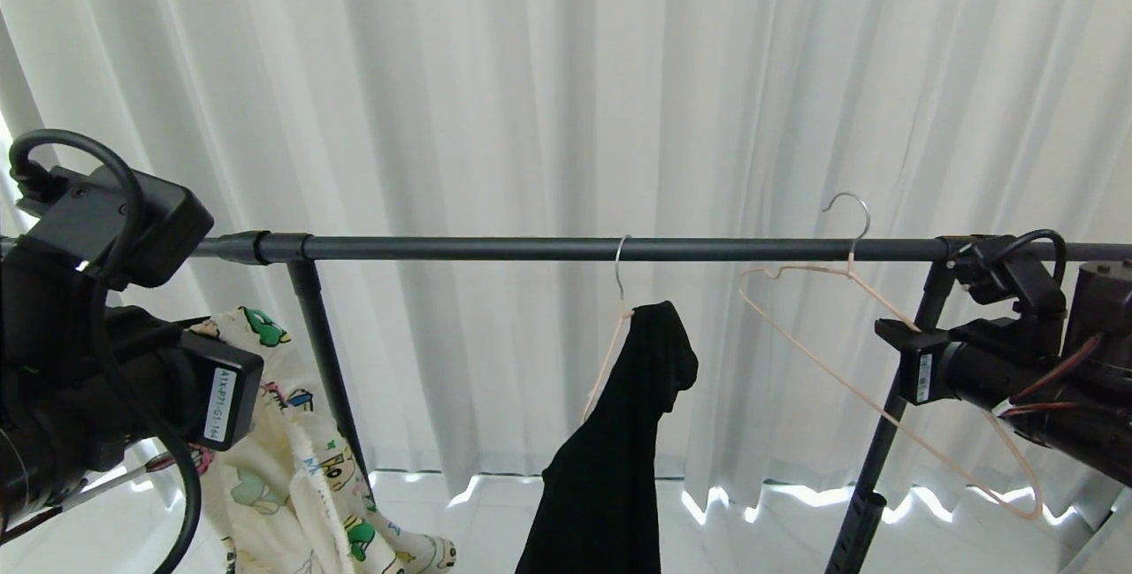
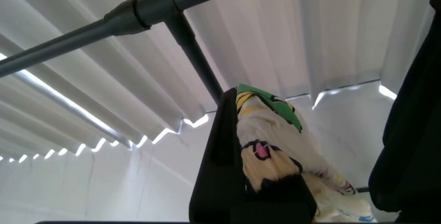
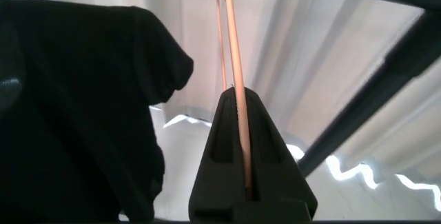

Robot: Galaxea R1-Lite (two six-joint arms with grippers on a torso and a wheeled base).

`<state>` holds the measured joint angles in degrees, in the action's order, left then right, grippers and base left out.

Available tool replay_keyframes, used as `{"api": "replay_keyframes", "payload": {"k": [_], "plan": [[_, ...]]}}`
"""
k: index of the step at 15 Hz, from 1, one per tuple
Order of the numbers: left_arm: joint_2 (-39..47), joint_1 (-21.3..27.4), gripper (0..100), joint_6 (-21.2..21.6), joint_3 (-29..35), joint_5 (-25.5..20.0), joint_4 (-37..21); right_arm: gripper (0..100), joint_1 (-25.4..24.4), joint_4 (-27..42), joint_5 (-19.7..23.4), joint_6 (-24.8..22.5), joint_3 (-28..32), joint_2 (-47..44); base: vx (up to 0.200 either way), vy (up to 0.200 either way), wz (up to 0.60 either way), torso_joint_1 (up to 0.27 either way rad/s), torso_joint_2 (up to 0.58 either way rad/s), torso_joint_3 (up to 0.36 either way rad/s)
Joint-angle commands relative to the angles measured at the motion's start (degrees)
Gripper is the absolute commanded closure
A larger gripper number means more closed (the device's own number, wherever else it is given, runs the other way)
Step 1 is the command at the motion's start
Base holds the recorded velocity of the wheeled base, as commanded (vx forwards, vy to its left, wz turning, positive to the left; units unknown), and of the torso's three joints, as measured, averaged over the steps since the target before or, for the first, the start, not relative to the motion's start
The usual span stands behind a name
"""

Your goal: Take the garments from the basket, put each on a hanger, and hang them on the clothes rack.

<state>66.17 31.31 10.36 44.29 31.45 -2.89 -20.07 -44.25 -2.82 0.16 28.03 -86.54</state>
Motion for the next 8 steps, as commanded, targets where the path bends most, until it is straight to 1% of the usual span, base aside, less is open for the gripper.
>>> {"api": "replay_keyframes", "payload": {"k": [1, 3, 4, 6, 8], "plan": [[0.36, -0.28, 100, 0.01, 0.01, 0.01, -0.01, 100, -1.12, -0.05, -0.7, 0.28, -3.94, 6.47, 0.0, 0.0, 0.0, 0.0, 0.0, 0.0], [0.45, -0.28, 100, -0.08, -0.17, 0.01, -0.01, 100, -1.12, -1.28, -0.7, 0.28, -5.0, 8.23, 0.0, 0.0, 0.0, 0.0, 0.0, 0.0], [0.54, -0.28, 100, 0.01, -0.08, 0.01, -0.01, 100, -1.03, -4.53, -0.7, 0.11, -5.35, 7.79, 0.0, 0.0, 0.0, 0.0, 0.0, 0.0], [0.54, -0.28, 100, -0.08, -0.08, 0.01, -0.01, 100, -1.29, -5.14, -0.7, -1.3, -5.44, 7.79, 0.0, 0.0, 0.0, 0.0, 0.0, 0.0], [0.27, -0.28, 100, -0.08, -0.17, 0.01, -0.01, 100, -1.91, -5.14, -0.61, -2.18, -7.02, 9.55, 0.0, 0.0, 0.0, 0.0, 0.0, 0.0]]}}
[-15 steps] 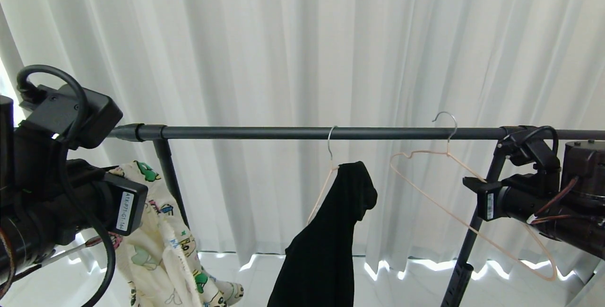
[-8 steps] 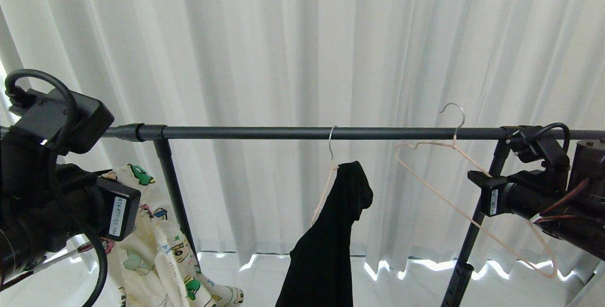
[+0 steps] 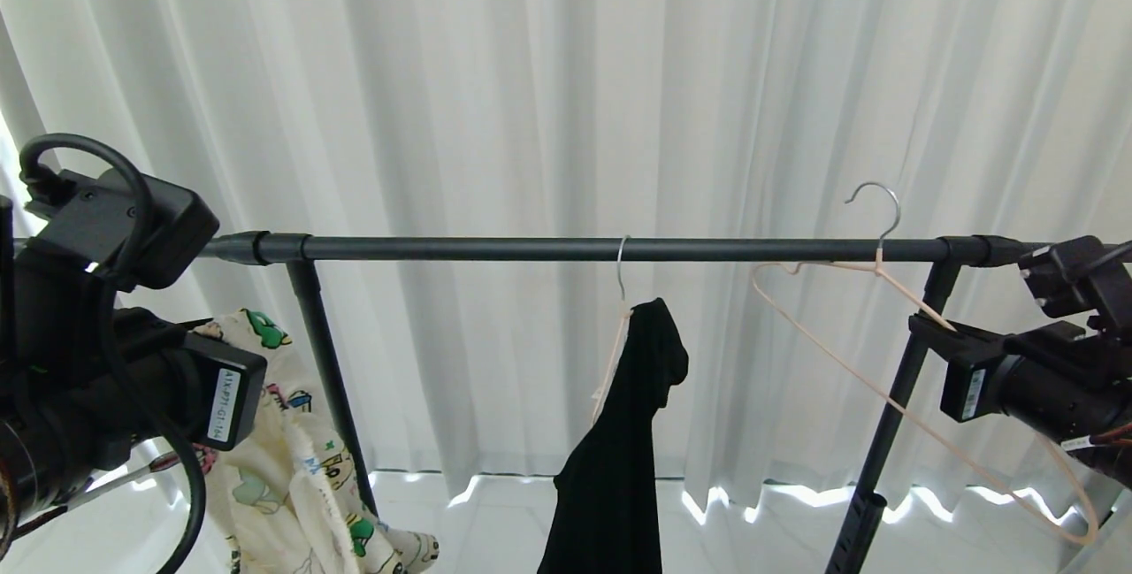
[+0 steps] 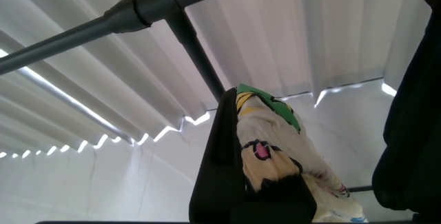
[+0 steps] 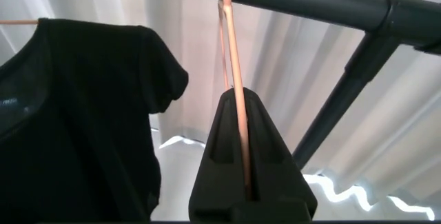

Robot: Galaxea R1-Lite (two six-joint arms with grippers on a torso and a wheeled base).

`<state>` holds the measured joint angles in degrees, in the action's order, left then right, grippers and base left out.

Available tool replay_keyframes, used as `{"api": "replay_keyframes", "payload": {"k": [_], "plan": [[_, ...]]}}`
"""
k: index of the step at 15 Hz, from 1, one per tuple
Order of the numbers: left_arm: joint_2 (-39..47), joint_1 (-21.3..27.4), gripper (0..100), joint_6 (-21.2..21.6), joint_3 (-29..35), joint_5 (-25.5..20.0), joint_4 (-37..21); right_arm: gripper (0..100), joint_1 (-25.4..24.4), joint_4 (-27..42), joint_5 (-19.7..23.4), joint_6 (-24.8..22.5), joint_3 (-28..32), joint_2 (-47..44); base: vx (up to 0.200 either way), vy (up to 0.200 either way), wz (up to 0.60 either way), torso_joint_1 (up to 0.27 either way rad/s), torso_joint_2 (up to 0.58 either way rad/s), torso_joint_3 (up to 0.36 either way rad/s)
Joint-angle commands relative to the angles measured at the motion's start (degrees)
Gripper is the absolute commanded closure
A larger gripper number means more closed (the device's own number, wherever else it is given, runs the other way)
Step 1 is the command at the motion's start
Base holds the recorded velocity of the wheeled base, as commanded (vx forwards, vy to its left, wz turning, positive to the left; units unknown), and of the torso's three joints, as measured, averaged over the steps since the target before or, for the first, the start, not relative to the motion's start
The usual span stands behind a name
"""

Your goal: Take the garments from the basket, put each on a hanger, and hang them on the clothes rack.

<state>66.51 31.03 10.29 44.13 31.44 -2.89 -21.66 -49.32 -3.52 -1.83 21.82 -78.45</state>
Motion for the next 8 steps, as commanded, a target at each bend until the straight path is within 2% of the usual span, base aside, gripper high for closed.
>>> {"api": "replay_keyframes", "payload": {"k": [1, 2, 4, 8], "plan": [[-0.07, 0.0, 100, -0.01, -0.01, 0.03, -0.01, 100, -0.31, -0.07, 0.1, -0.11, -1.87, 2.68, 0.0, 0.0, 0.0, 0.0, 0.0, 0.0], [-0.07, 0.0, 100, -0.01, -0.01, 0.03, -0.01, 100, -0.31, -0.07, 0.1, -0.11, -3.1, 3.92, 0.0, 0.0, 0.0, 0.0, 0.0, 0.0], [-0.07, 0.0, 100, -0.01, -0.01, 0.03, 0.08, 100, -0.31, -0.07, 0.1, -0.11, -5.3, 6.02, -0.2, 0.0, 0.0, 0.0, 0.0, -0.002], [-0.07, 0.0, 100, -0.01, -0.01, 0.03, -0.01, 100, -0.4, 0.02, 0.27, -0.11, -5.83, 6.99, -0.2, 0.0, 0.0, 0.008, 0.0, 0.0]]}}
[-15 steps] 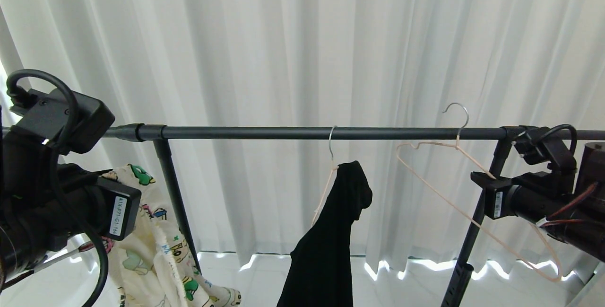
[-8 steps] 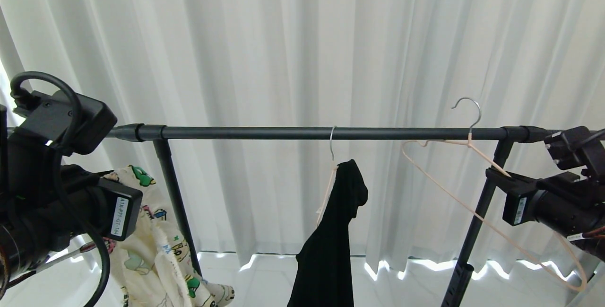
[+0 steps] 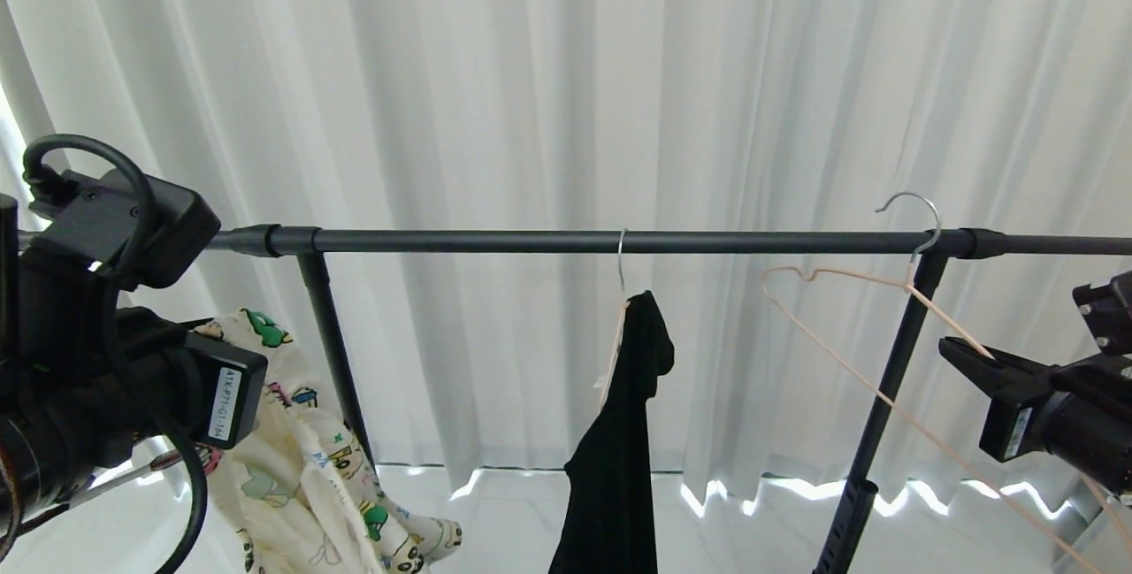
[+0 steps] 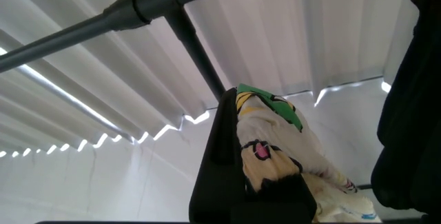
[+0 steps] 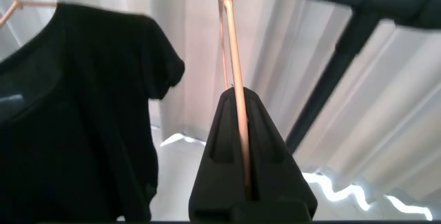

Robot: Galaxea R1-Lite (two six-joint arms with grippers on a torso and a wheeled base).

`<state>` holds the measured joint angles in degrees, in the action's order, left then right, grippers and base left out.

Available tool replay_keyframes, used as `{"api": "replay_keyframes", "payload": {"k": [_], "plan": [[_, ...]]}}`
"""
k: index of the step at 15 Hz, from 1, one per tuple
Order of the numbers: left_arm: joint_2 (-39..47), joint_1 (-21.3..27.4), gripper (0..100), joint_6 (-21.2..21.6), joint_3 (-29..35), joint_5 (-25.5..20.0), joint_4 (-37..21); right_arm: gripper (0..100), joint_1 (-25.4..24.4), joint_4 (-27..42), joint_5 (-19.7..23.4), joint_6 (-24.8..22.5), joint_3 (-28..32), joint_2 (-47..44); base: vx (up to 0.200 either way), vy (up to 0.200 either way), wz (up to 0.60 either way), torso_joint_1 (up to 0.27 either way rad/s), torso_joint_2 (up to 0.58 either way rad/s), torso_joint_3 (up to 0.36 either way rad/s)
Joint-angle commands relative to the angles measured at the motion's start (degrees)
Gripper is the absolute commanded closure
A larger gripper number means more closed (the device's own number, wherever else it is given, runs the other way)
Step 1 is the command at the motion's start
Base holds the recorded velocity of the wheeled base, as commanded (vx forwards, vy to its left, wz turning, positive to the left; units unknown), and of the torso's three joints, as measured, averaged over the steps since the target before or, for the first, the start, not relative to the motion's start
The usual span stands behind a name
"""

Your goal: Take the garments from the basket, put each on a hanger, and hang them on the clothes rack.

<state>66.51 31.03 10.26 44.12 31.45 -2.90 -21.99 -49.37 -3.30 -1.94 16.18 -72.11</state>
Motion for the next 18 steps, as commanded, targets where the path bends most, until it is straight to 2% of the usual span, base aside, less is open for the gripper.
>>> {"api": "replay_keyframes", "payload": {"k": [1, 10, 15, 18], "plan": [[-0.07, 0.0, 100, 0.02, 0.0, 0.01, 0.0, 100, -0.33, 0.07, 0.05, -0.08, -0.18, 0.65, -0.2, 0.0, 0.0, -0.007, 0.0, 0.002], [0.29, 0.0, 100, 0.02, 0.0, 0.01, 0.0, 100, -4.9, 0.15, 0.14, 0.18, -0.18, 0.48, -0.2, 0.0, 0.0, 0.0, 0.0, 0.004], [0.29, 0.09, 100, 0.02, 0.0, 0.01, 0.0, 100, -9.3, 0.24, 0.14, 0.44, -0.01, 0.21, -0.2, 0.0, 0.0, 0.007, 0.0, 0.002], [0.64, 0.09, 100, 0.28, -0.79, 0.01, 0.0, 100, -14.92, 2.26, 0.14, 3.78, 1.05, 0.39, -0.067, 0.0, 0.0, 0.001, 0.0, 0.002]]}}
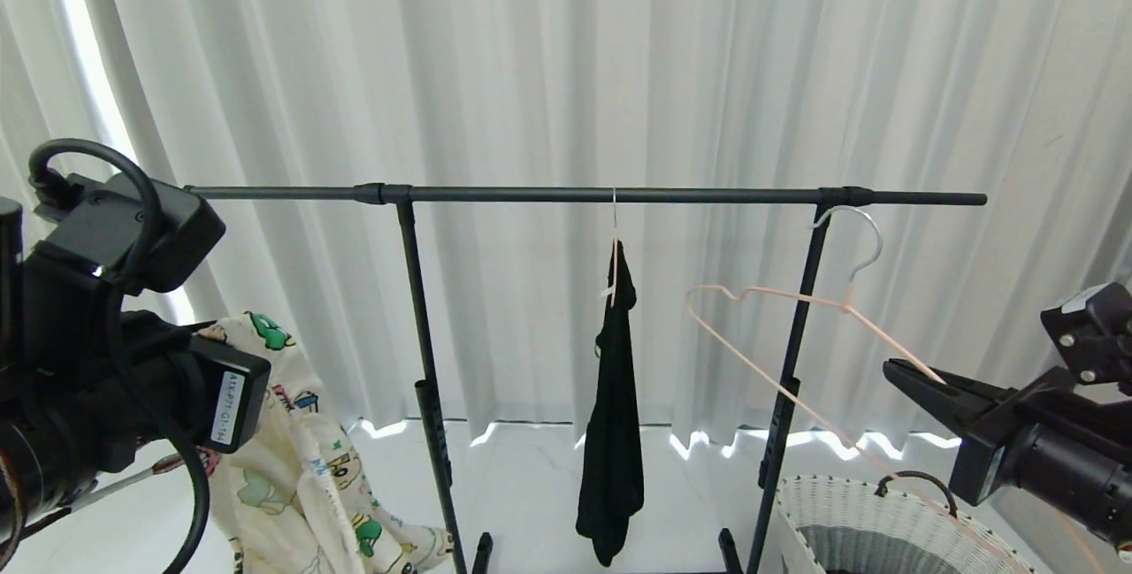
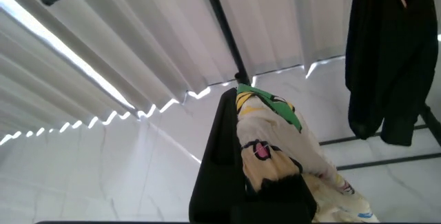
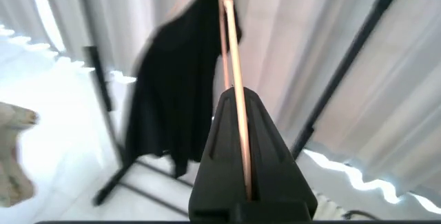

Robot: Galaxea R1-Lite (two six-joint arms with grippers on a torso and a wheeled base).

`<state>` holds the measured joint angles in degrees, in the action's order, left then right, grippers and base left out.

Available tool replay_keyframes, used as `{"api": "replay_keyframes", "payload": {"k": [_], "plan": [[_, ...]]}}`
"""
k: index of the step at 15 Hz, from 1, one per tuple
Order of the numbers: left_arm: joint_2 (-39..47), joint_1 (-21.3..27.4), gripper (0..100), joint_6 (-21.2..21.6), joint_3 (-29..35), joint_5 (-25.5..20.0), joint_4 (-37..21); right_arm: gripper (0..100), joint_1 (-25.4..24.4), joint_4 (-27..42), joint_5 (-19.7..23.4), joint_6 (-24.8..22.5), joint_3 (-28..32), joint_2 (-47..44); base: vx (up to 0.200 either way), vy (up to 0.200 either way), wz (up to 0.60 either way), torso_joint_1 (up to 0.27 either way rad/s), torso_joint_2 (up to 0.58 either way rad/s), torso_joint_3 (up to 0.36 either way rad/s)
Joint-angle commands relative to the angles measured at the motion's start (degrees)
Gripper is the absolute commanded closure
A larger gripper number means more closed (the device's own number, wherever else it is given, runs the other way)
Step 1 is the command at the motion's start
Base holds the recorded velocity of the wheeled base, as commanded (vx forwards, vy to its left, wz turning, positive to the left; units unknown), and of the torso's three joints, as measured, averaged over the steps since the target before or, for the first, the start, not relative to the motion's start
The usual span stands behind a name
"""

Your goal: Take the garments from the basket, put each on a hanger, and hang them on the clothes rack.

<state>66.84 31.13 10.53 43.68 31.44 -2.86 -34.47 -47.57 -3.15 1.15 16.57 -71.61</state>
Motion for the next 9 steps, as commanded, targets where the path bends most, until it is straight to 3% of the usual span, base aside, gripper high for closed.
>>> {"api": "replay_keyframes", "payload": {"k": [1, 4, 5, 7, 9], "plan": [[0.75, -0.11, 100, 0.01, -1.49, 0.03, -0.04, 100, -5.08, 1.86, -0.02, 2.98, 1.45, -0.2, 0.0, 0.0, 0.0, 0.0, 0.0, 0.0], [2.86, -0.02, 100, 0.19, -5.36, 0.9, -0.04, 100, -13.78, 7.23, -0.02, 12.04, 4.97, -0.46, 0.0, 0.0, 0.0, 0.0, 0.0, 0.0], [5.41, -0.02, 100, -0.34, -5.27, 3.37, -0.04, 100, -16.85, 8.02, -0.02, 15.64, 7.25, -1.78, 0.0, 0.0, 0.0, 0.0, 0.0, 0.0], [9.71, -0.11, 100, -2.62, -3.34, 6.44, 0.05, 100, -19.58, 8.02, 0.07, 17.49, 9.45, -3.98, 0.0, 0.0, 0.0, 0.0, 0.0, 0.0], [17.27, -0.2, 100, -9.21, 2.55, 9.96, -0.04, 100, -23.27, 7.75, 0.07, 17.57, 10.5, -7.49, 0.0, 0.0, 0.0, 0.0, 0.0, 0.0]]}}
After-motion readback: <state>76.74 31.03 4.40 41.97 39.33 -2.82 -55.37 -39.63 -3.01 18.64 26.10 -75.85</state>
